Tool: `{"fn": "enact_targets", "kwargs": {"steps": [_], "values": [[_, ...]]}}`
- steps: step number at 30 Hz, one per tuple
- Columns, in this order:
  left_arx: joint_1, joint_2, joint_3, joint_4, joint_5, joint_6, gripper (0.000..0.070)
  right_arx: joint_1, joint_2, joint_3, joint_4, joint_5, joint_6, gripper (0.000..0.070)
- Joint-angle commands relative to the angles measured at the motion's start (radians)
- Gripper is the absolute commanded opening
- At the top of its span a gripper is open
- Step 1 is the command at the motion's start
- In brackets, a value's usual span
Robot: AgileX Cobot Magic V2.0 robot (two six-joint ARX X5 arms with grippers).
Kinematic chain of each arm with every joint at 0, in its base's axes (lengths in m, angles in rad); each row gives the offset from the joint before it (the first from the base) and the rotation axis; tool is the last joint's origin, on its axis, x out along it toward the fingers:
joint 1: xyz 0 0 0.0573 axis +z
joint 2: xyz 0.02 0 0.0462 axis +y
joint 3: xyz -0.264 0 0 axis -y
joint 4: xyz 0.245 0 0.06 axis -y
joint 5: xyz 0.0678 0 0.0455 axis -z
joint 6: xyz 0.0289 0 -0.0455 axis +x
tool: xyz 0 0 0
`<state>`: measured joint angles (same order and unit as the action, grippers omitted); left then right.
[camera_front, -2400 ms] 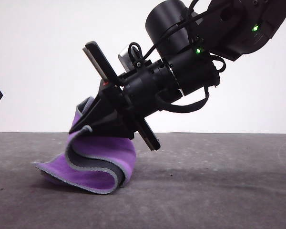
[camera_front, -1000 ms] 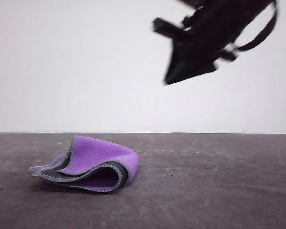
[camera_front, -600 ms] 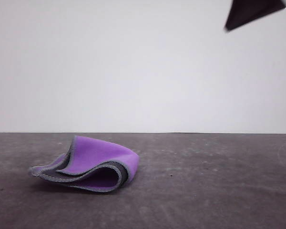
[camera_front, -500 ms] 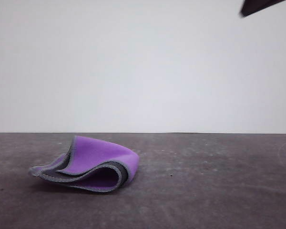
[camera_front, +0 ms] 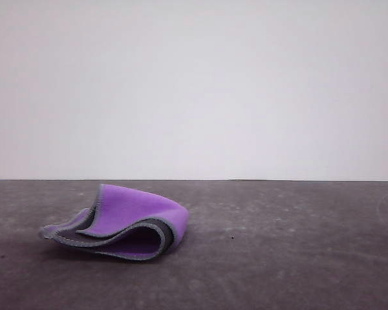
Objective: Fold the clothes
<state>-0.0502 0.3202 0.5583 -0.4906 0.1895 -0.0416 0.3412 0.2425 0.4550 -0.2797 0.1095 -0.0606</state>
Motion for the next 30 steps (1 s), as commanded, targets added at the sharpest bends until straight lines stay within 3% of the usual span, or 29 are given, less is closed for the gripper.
{"fn": "enact_targets", "kwargs": {"steps": [1, 8, 18, 30], "values": [[0.0, -0.01, 0.007, 0.004, 0.009, 0.018, 0.001, 0.003, -0.053, -0.018, 0.007, 0.014, 0.06, 0.0], [0.0, -0.05, -0.024, 0.008, 0.025, 0.03, 0.001, 0.003, -0.189, -0.044, -0.017, 0.091, 0.13, 0.0], [0.0, -0.085, -0.131, 0.117, 0.031, -0.046, 0.001, 0.003, -0.195, -0.046, -0.096, 0.149, 0.223, 0.0], [0.0, -0.114, -0.141, 0.099, 0.002, -0.075, 0.0015, 0.003, -0.194, -0.076, -0.113, 0.18, 0.296, 0.0]]}}
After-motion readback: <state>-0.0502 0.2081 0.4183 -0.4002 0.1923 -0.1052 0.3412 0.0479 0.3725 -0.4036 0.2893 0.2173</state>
